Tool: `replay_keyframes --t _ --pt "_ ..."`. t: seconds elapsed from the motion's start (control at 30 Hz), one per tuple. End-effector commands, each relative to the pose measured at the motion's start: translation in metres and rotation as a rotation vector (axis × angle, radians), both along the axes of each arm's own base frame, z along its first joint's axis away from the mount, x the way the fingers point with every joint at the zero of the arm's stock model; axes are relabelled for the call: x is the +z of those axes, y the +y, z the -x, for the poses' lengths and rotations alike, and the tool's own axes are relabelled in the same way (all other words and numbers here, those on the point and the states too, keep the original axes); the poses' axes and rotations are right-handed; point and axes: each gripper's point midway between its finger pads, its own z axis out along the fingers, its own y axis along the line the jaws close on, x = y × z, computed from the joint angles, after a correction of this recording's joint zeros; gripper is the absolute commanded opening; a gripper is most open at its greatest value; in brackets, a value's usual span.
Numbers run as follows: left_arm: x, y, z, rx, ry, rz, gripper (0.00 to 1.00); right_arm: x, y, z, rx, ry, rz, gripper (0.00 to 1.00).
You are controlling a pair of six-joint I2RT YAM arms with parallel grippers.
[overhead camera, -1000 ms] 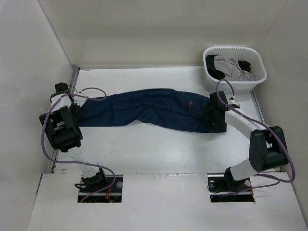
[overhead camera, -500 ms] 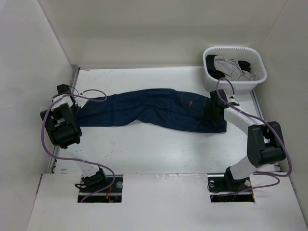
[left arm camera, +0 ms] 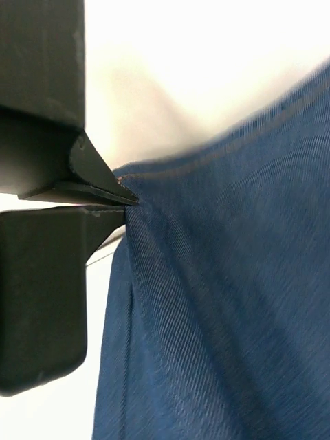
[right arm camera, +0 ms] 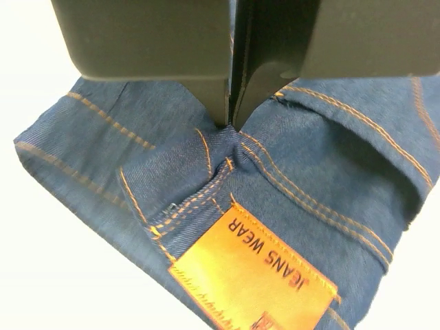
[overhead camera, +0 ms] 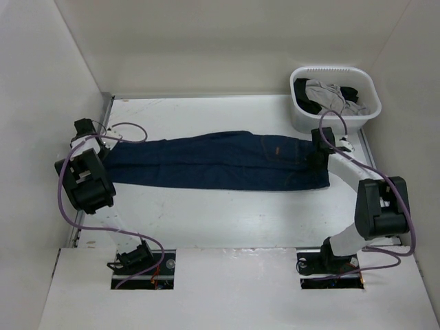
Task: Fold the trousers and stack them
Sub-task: Fold the trousers
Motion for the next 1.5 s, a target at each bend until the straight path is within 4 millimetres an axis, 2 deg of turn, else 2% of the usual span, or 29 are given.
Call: replay_keyframes --t 0.0,0.2,0.3,0.4,0.57,0.6,0.63,0.67,0.7,0.73,0.8,0.83,0.87,1.0,1.07,1.2,1.3,1.37,1.47 --pt "0.056 0.023 -0.021 0.017 -0.176 -0.087 0.0 0.033 -0.034 0.001 -0.062 -0.092 0.076 0.0" --pt "0.088 0.031 -0.035 0.01 -0.256 -0.124 0.0 0.08 -0.066 0.011 -0.057 -0.188 0.137 0.0" --pt "0.093 0.03 -0.035 0.004 -0.261 -0.128 0.0 0.087 -0.064 0.018 -0.012 -0.186 0.144 0.0" --pt "0.082 0.023 -0.019 -0.026 -0.214 -0.135 0.01 0.072 -0.056 0.037 0.0 -0.144 0.122 0.0" --pt "0.048 0.014 0.014 -0.06 -0.132 -0.126 0.03 0.02 -0.031 0.075 -0.038 -0.056 -0.01 0.0" --pt "0.04 0.01 0.018 -0.076 -0.113 -0.123 0.04 0.011 -0.028 0.081 -0.052 -0.041 -0.033 0.04" --pt "0.034 0.009 0.021 -0.085 -0.1 -0.123 0.06 0.003 -0.026 0.086 -0.065 -0.026 -0.051 0.11" --pt "0.029 0.006 0.024 -0.094 -0.09 -0.122 0.09 -0.003 -0.025 0.09 -0.073 -0.012 -0.06 0.26" --pt "0.025 0.003 0.026 -0.101 -0.079 -0.119 0.16 -0.007 -0.024 0.091 -0.072 -0.005 -0.07 0.56" --pt "0.022 0.0 0.028 -0.104 -0.066 -0.111 0.25 -0.01 -0.021 0.091 -0.066 0.0 -0.081 1.0" --pt "0.023 -0.001 0.03 -0.102 -0.065 -0.102 0.47 -0.009 -0.017 0.09 -0.056 -0.003 -0.101 1.0" --pt "0.026 -0.001 0.029 -0.1 -0.068 -0.1 0.55 -0.007 -0.016 0.09 -0.059 -0.006 -0.106 1.0" --pt "0.03 0.0 0.029 -0.092 -0.075 -0.101 0.57 -0.004 -0.015 0.09 -0.068 -0.019 -0.111 1.0" --pt "0.051 0.008 0.03 -0.069 -0.101 -0.103 0.6 -0.005 -0.011 0.099 -0.164 -0.027 -0.181 1.0" --pt "0.054 0.007 0.027 -0.073 -0.122 -0.086 0.6 -0.01 -0.008 0.104 -0.216 -0.02 -0.22 1.0" --pt "0.038 -0.007 0.024 -0.119 -0.108 -0.045 0.61 -0.007 -0.012 0.097 -0.19 -0.021 -0.172 1.0" --pt "0.027 -0.014 0.017 -0.137 -0.093 -0.033 0.61 0.015 -0.01 0.084 -0.125 -0.072 -0.131 1.0" --pt "0.026 -0.014 0.012 -0.14 -0.103 -0.039 0.6 0.038 -0.006 0.076 -0.079 -0.131 -0.112 0.94" --pt "0.024 -0.017 0.008 -0.151 -0.106 -0.036 0.61 0.051 -0.004 0.074 -0.071 -0.158 -0.094 0.84"
